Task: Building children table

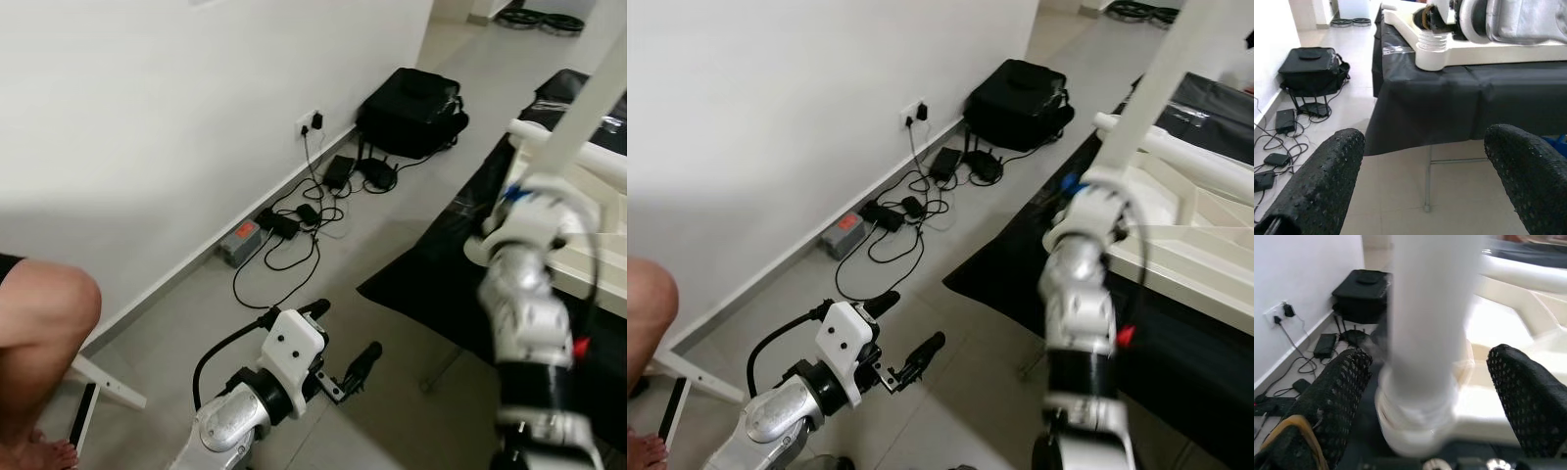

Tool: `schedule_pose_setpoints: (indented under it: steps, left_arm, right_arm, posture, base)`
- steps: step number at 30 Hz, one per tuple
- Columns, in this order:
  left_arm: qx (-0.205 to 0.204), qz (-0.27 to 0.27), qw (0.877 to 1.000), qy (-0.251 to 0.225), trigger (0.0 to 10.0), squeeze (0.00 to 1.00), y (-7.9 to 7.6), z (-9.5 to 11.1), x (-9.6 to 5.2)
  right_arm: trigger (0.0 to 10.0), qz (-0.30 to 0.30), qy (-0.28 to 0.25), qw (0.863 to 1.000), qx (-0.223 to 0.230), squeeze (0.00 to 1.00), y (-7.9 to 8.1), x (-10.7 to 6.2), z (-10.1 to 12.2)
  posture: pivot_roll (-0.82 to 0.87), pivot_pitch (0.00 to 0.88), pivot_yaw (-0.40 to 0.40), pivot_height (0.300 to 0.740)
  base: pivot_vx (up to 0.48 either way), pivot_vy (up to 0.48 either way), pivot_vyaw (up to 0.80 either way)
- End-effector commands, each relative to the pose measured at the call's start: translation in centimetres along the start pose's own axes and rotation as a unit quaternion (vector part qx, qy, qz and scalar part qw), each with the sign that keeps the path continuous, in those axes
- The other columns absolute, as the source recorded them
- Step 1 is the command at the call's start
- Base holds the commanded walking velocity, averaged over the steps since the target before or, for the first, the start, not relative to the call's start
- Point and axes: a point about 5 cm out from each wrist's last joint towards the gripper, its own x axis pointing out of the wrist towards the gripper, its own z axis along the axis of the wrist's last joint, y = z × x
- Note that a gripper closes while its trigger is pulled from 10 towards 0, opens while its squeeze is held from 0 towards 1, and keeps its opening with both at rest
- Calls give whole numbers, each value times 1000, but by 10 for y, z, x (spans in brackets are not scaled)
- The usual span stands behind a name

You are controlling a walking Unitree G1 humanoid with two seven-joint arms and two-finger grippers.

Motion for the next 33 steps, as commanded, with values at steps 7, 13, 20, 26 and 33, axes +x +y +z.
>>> schedule_pose_setpoints:
  steps: [7, 13, 20, 26, 33]
  left_arm:
    - [6, 5, 1000, 21, 10000, 0, 1, -6, -1]
    - [9, 24, 999, 20, 10000, 0, 6, -5, -1]
    - [23, 56, 998, 33, 10000, 0, 14, -8, 0]
    - [32, 54, 998, 32, 10000, 0, 14, -8, 1]
    - [41, 52, 997, 35, 10000, 0, 16, -9, 1]
  right_arm:
    - [10000, 67, -22, 997, -1, 0, 2, -38, -10]
    - [10000, 147, -31, 988, -30, 0, 14, -65, -22]
    - [10000, 214, -35, 974, -59, 0, 30, -92, -36]
    - [10000, 228, -24, 971, -70, 0, 34, -101, -45]
    - [10000, 220, -26, 972, -78, 0, 31, -99, -45]
  posture:
    - [124, 108, -72, 740]
    - [119, 112, -70, 740]
    - [117, 109, -67, 740]
    - [120, 109, -64, 740]
    - [116, 110, -61, 740]
  base:
    - [0, 0, 0]
    - [0, 0, -133]
    - [0, 0, -800]
    - [0, -421, -800]
    - [0, -437, -800]
